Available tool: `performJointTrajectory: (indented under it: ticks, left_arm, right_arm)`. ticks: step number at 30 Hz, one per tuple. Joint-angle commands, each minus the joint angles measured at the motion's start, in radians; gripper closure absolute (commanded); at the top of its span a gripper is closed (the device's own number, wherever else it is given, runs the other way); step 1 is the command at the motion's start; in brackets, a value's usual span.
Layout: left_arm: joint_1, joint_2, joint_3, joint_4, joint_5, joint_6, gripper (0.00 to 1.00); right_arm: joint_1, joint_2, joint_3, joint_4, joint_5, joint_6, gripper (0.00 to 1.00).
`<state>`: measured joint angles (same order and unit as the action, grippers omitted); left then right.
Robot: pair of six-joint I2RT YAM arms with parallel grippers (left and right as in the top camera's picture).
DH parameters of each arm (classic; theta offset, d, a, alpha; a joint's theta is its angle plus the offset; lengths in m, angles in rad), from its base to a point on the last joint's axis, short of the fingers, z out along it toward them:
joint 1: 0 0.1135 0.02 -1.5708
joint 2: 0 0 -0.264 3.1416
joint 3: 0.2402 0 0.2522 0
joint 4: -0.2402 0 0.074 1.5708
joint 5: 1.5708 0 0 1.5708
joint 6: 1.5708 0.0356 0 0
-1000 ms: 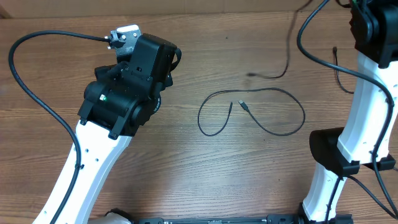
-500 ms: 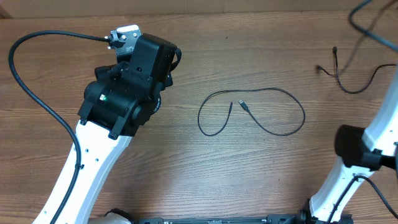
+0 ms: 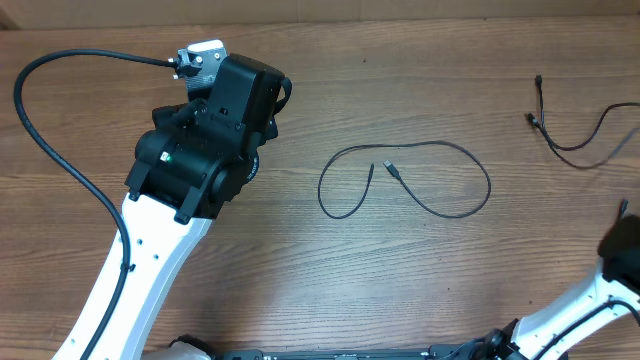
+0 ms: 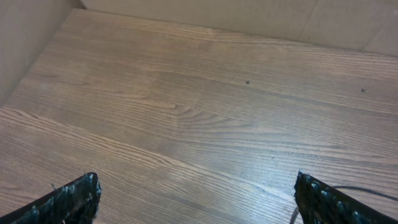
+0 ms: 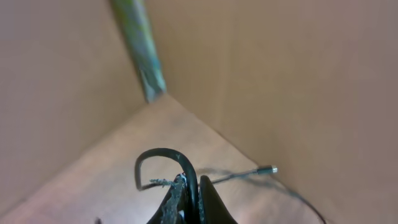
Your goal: Untangle cables
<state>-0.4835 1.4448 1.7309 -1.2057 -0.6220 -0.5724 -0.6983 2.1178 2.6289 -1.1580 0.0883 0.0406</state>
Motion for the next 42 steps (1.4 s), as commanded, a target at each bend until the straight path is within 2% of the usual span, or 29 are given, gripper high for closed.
performJointTrajectory:
  ticks: [1, 6, 7, 8, 10, 12, 14, 22, 27, 33, 38, 42]
  left_arm:
    - [0.005, 0.006, 0.019, 0.000, -0.006, 0.012, 0.00]
    - [0.005, 0.006, 0.019, 0.000, -0.006, 0.012, 0.00]
    - [0.005, 0.006, 0.019, 0.000, -0.006, 0.012, 0.00]
    - [0.005, 0.006, 0.019, 0.000, -0.006, 0.012, 0.00]
    - [0.005, 0.006, 0.019, 0.000, -0.006, 0.012, 0.00]
    - [0.005, 0.006, 0.019, 0.000, -0.006, 0.012, 0.00]
    - [0.005, 0.006, 0.019, 0.000, -0.006, 0.012, 0.00]
    - [0.005, 0.006, 0.019, 0.000, -0.006, 0.012, 0.01]
    - [0.005, 0.006, 0.019, 0.000, -0.006, 0.012, 0.01]
    - [0.005, 0.006, 0.019, 0.000, -0.006, 0.012, 0.01]
    - [0.005, 0.006, 0.019, 0.000, -0.006, 0.012, 0.00]
    - [0.005, 0.006, 0.019, 0.000, -0.006, 0.012, 0.00]
  right_arm:
    - [-0.030, -0.019, -0.071, 0.018, -0.068, 0.013, 0.96]
    - [-0.071, -0.019, -0.187, 0.052, -0.077, 0.061, 0.96]
    - [-0.072, -0.019, -0.204, 0.058, -0.091, 0.067, 0.90]
    - [-0.074, -0.019, -0.219, 0.062, -0.112, 0.068, 0.80]
    - [-0.074, -0.019, -0.246, 0.070, -0.181, 0.068, 0.40]
    - [-0.074, -0.019, -0.261, 0.073, -0.244, 0.068, 0.16]
    - [-0.070, -0.019, -0.274, 0.072, -0.324, 0.068, 0.00]
    - [-0.018, -0.018, -0.319, -0.032, -0.617, 0.067, 0.00]
    - [0.067, -0.017, -0.397, -0.108, -0.637, 0.063, 0.00]
    - [0.218, -0.017, -0.579, -0.098, -0.636, 0.056, 0.00]
    - [0.363, -0.017, -0.727, -0.054, -0.636, -0.055, 0.00]
    - [0.484, -0.017, -0.802, -0.050, -0.594, -0.201, 0.00]
